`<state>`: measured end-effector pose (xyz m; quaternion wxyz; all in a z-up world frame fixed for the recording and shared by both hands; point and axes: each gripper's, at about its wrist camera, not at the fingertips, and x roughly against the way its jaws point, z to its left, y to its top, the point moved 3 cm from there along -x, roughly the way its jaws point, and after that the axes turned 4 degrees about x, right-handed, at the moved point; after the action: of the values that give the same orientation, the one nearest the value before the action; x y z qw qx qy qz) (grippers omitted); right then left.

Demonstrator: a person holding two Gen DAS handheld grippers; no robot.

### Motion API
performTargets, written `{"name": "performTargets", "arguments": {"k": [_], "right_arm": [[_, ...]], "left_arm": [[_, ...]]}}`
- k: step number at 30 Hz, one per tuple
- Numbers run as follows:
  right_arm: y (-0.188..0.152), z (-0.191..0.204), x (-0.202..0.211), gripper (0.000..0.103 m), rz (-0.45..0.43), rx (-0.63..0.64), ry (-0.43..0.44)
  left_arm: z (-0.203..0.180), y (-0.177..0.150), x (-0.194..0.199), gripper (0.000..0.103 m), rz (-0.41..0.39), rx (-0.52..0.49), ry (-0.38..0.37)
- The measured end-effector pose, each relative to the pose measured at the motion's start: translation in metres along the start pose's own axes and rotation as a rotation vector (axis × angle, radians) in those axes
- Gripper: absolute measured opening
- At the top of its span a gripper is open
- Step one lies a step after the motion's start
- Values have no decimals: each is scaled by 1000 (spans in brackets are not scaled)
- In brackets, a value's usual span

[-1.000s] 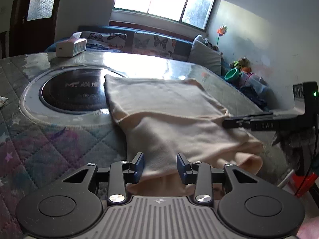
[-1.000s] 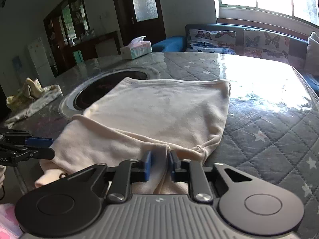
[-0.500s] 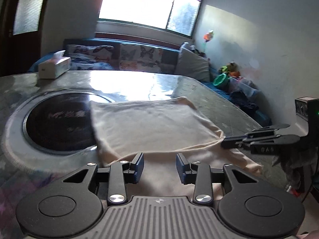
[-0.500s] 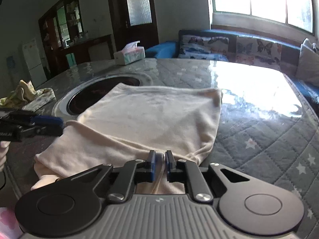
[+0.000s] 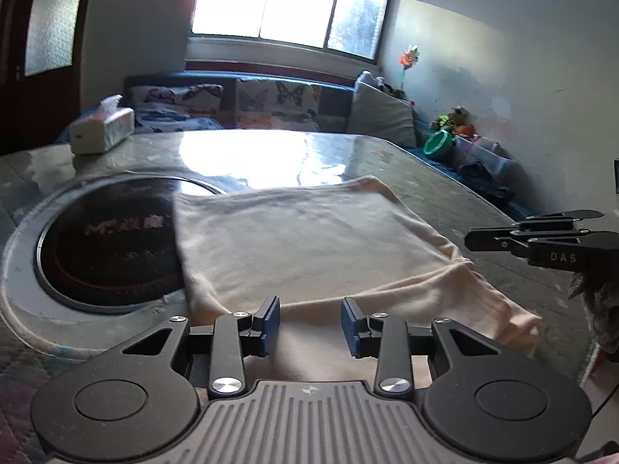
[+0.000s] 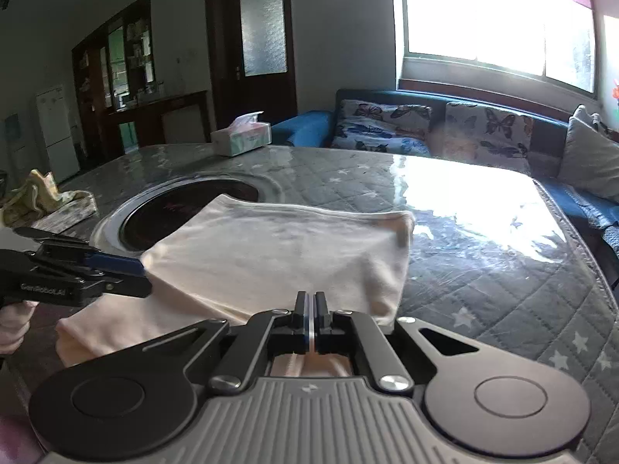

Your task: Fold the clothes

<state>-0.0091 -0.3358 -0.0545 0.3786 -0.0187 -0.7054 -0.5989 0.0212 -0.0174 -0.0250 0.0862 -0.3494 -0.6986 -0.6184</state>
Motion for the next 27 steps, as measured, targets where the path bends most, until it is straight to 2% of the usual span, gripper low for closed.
{"name": "performTargets", "arguments": {"k": [2,4,7,8,9,10,14,16,17,18,19,21,24,27], "right_arm": [[-3,-4,-4,2,21,-27,11],[-6,-8,-5,6,33,-69,52],[-7,-8,-1,7,24,-80,101],[-8,-7,-2,10,28,-83,108],[-9,-7,-3,16,32,-86,115],[-10,-6,-5,17,37,-87,120],[-17,-2,-18,17,80,-73,106],[-15,1,-14,9,66,-48,95],[-14,2,-13,6,59,-35,89],[-12,4,-11,6,52,-22,83],[-11,6,-9,5,44,-10,77],[-6,7,-3,5,16,1,64],[-3,6,-2,5,-8,-14,45],[-9,1,-13,7,38,-46,51]], "left_arm": [[0,0,0,37,0,-9,-4],[0,1,0,37,0,-23,-6],[1,4,2,39,-9,-37,-6],[1,5,1,40,-9,-38,-7],[1,5,0,42,-7,-41,-13],[1,5,-1,43,-5,-44,-20],[-2,2,-7,47,12,-88,-30],[-2,1,-8,46,12,-107,-31],[-2,1,-9,43,14,-118,-33],[-2,1,-10,26,14,-130,-33],[-2,0,-10,16,13,-138,-18],[0,1,-10,6,5,-139,-1],[2,1,-9,4,-8,-128,13],[3,0,-9,4,-17,-127,31]]}}
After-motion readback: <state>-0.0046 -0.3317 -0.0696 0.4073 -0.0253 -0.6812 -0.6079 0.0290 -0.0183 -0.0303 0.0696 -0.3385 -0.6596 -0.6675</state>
